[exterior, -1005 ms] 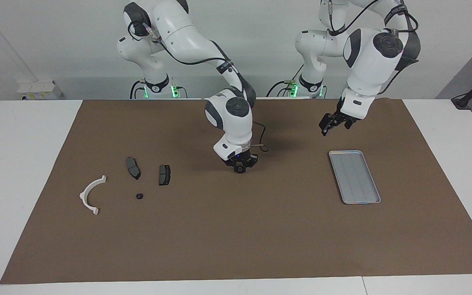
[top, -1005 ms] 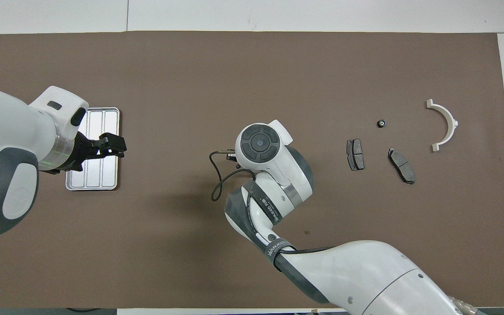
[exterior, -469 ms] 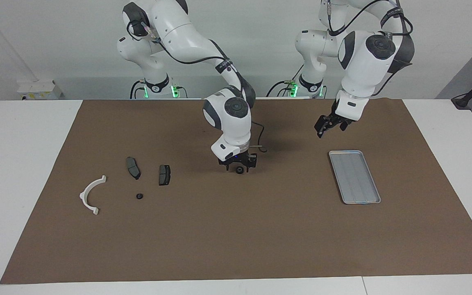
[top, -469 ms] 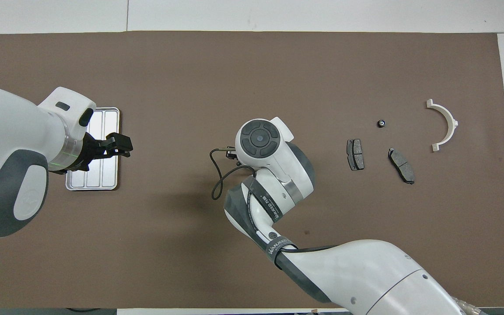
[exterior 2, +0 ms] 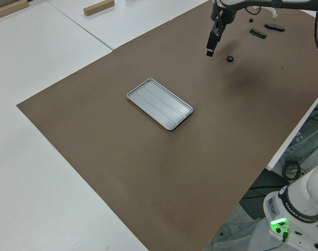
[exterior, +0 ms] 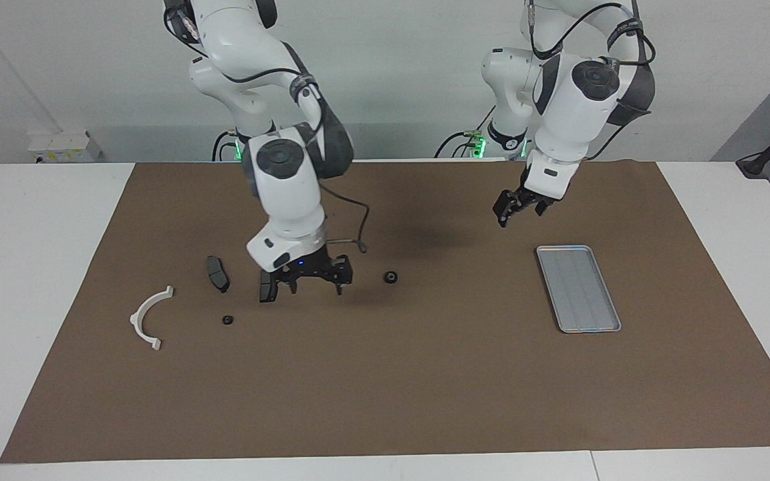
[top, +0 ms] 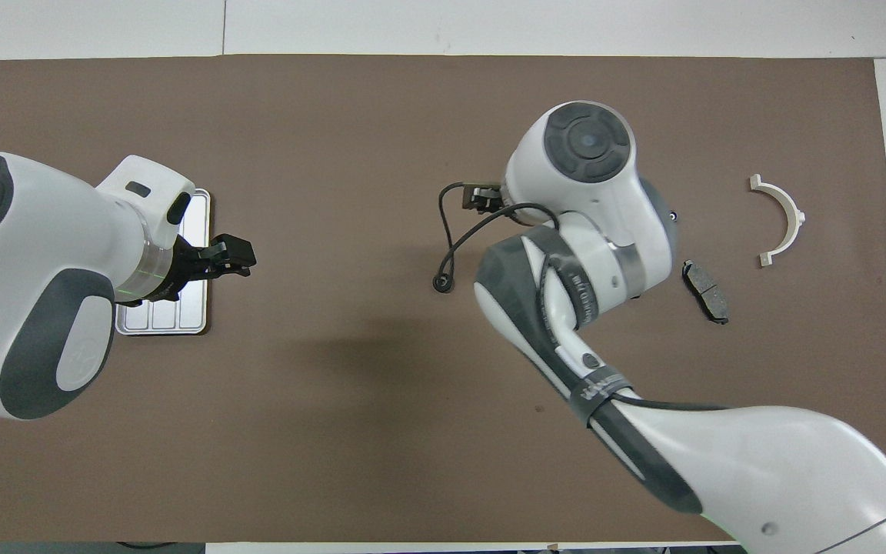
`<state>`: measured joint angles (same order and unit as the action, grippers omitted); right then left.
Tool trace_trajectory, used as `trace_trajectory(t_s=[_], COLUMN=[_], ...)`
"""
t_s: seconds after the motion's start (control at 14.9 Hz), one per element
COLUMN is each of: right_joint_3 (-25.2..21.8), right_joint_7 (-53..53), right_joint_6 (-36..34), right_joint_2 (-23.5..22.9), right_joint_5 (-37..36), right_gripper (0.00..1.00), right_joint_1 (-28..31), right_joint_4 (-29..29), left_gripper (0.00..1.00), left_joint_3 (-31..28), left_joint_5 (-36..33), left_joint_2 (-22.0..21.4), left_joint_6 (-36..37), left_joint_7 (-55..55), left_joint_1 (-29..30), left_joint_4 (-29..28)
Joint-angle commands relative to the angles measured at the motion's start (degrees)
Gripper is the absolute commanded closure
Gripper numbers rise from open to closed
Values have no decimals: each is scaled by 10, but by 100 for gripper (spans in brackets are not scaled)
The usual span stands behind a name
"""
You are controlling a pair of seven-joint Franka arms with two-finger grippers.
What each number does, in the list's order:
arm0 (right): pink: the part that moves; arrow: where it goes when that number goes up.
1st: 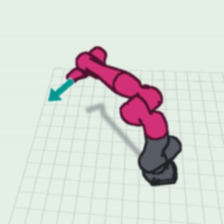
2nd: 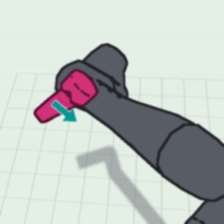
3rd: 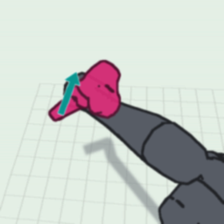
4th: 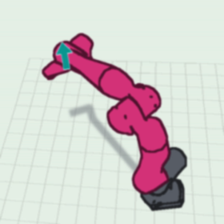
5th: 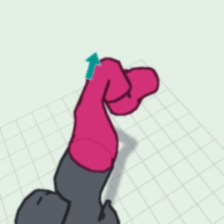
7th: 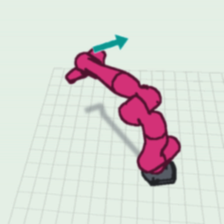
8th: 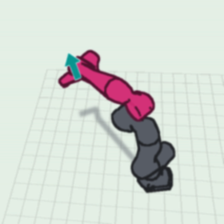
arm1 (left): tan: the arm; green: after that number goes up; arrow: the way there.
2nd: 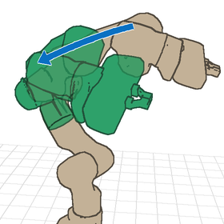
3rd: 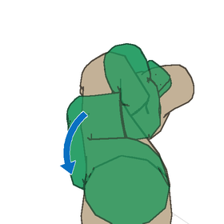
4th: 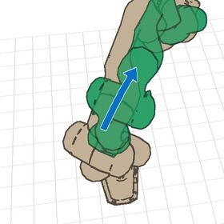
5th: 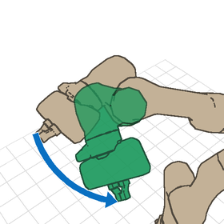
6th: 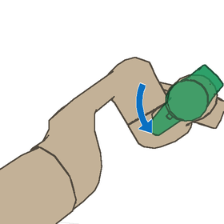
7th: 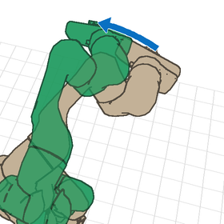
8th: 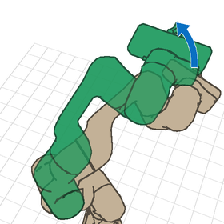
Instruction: Pick bearing gear from pile to tray
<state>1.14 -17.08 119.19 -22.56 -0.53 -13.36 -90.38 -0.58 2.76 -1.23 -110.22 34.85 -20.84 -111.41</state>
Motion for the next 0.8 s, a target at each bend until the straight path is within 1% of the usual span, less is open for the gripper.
trace_trajectory(t_s=[0.0,0.13,0.2,0.27,0.33,0.47,0.54,0.6,0.74], right_joint_3=[11,11,11,11,11,10,10,10,10], right_joint_7=[122,179,192,201,210,223,230,232,233], right_joint_6=[4,10,12,17,25,46,47,51,64], right_joint_2=[-2,-6,-10,-13,-14,-14,-19,-24,-26], right_joint_5=[0,0,0,0,0,-1,-1,-1,-1], right_gripper=[1,1,1,1,2,2,2,3,4], right_joint_1=[66,96,108,116,122,127,134,137,137], right_joint_4=[-6,-11,-15,-20,-31,-51,-51,-51,-66], left_gripper=[0,0,0,0,0,0,0,0,0], left_joint_3=[-8,-8,-9,-10,-11,-14,-16,-16,-17], left_joint_5=[7,10,18,22,22,21,22,22,22], left_joint_2=[62,84,109,146,194,293,325,336,354], left_joint_6=[-3,0,1,4,7,25,21,11,-15], left_joint_7=[36,41,51,75,106,131,150,159,161], left_joint_1=[-47,-62,-80,-98,-110,-137,-147,-148,-148], left_joint_4=[58,80,97,136,184,282,317,327,329])
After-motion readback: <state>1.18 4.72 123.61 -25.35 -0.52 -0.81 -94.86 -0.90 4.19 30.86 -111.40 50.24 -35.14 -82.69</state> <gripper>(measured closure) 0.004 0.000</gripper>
